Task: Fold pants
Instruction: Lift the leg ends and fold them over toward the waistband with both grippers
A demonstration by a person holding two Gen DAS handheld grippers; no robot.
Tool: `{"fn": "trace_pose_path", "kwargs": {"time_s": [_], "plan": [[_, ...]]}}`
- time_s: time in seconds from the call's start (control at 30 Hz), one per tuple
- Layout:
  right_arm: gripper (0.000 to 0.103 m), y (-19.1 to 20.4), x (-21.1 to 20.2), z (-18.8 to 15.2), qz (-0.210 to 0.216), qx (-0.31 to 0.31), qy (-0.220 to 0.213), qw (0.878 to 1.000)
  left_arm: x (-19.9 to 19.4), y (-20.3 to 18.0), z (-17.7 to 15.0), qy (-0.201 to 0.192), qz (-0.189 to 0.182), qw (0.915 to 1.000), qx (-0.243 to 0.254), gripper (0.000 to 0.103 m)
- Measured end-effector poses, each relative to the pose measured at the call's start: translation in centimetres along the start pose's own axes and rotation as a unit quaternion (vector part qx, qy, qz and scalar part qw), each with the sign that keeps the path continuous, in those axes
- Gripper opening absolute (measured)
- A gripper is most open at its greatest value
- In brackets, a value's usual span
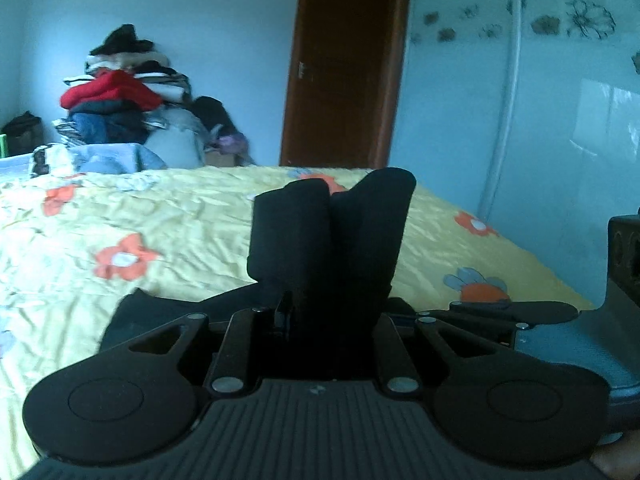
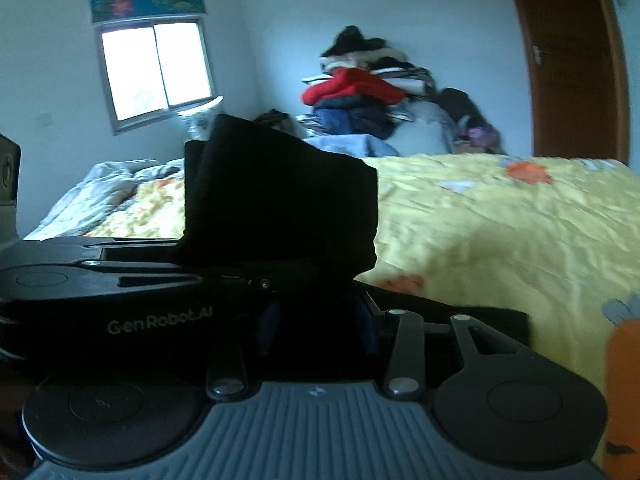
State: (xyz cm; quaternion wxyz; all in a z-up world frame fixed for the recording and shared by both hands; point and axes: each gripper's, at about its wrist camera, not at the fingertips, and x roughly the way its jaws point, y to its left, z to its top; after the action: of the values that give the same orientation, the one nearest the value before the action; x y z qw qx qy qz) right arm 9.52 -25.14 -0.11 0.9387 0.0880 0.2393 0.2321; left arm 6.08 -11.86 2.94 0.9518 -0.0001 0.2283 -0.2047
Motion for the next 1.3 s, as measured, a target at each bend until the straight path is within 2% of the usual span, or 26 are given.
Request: {"fn": "trace_pose_path", "kwargs": {"time_s": [0.4,0.47,0.5,0.6,0.67,0.7,0.77,0.83,0.9,0.93,1.0,1.03,1.07,1.13,1.17,1.23,1.3], "plan": [[0.042,-2.5,0.1,-1.9,-0.051,0.011,0.026,0.998,4.3,-2.6,-1.3,0.033,-0.022,0.9990,0.022,0.019],[0.042,-2.7,-0.4,-2.4,-0.070,0.003,0.041,0.997,4.9,-2.4,-1.5,0.046,-0.039,0.9979,0.025,0.031],[0.042,-2.7,-0.7,-2.7,-0.085,-0.003,0.049,0.995,5.0,-2.4,-1.7,0.052,-0.047,0.9972,0.025,0.033],[0.042,-3.7,-2.1,-3.0,-0.160,-0.017,0.061,0.985,4.6,-2.0,-2.1,0.069,-0.057,0.9956,0.027,0.039],[0.042,-4.8,-3.2,-2.6,-0.223,-0.010,0.047,0.974,3.6,-1.1,-1.9,0.075,-0.089,0.9930,0.018,0.061],[0.042,-5.6,-4.1,-2.0,-0.248,0.009,0.026,0.968,2.8,-0.6,-1.7,0.071,-0.105,0.9919,0.008,0.065],[0.044,-6.4,-5.6,-0.6,-0.257,0.046,-0.019,0.965,1.0,0.4,-1.4,0.051,-0.120,0.9914,-0.009,0.074],[0.044,-6.2,-6.1,1.2,-0.224,0.061,-0.053,0.971,-0.7,1.6,-0.7,0.021,-0.118,0.9925,-0.022,0.078],[0.044,-5.4,-5.1,2.6,-0.176,0.062,-0.058,0.981,-1.8,2.8,0.0,-0.007,-0.103,0.9943,-0.026,0.087],[0.044,-4.8,-4.0,3.1,-0.143,0.058,-0.051,0.987,-2.1,3.4,0.3,-0.020,-0.080,0.9963,-0.025,0.095],[0.045,-3.9,-1.3,3.3,-0.096,0.042,-0.019,0.994,-1.8,4.5,0.7,-0.035,-0.006,0.9993,-0.014,0.097],[0.045,-3.4,0.3,3.1,-0.088,0.023,0.007,0.996,-1.3,5.3,0.7,-0.031,0.031,0.9990,-0.010,0.097],[0.045,-2.9,1.7,2.8,-0.090,0.006,0.029,0.995,-0.7,6.1,0.7,-0.018,0.054,0.9983,-0.010,0.097],[0.045,-2.7,4.2,1.5,-0.115,-0.026,0.072,0.990,0.7,7.7,0.4,0.010,0.075,0.9970,-0.018,0.097],[0.054,-2.8,4.9,0.7,-0.135,-0.041,0.084,0.986,1.3,8.5,0.0,0.033,0.080,0.9960,-0.022,0.096],[0.074,-3.7,4.7,-0.1,-0.155,-0.028,0.073,0.985,2.6,9.3,-0.9,0.069,0.088,0.9935,-0.020,0.095],[0.073,-4.3,3.6,0.2,-0.148,0.012,0.063,0.987,3.1,9.3,-2.0,0.086,0.087,0.9924,-0.011,0.095]]}}
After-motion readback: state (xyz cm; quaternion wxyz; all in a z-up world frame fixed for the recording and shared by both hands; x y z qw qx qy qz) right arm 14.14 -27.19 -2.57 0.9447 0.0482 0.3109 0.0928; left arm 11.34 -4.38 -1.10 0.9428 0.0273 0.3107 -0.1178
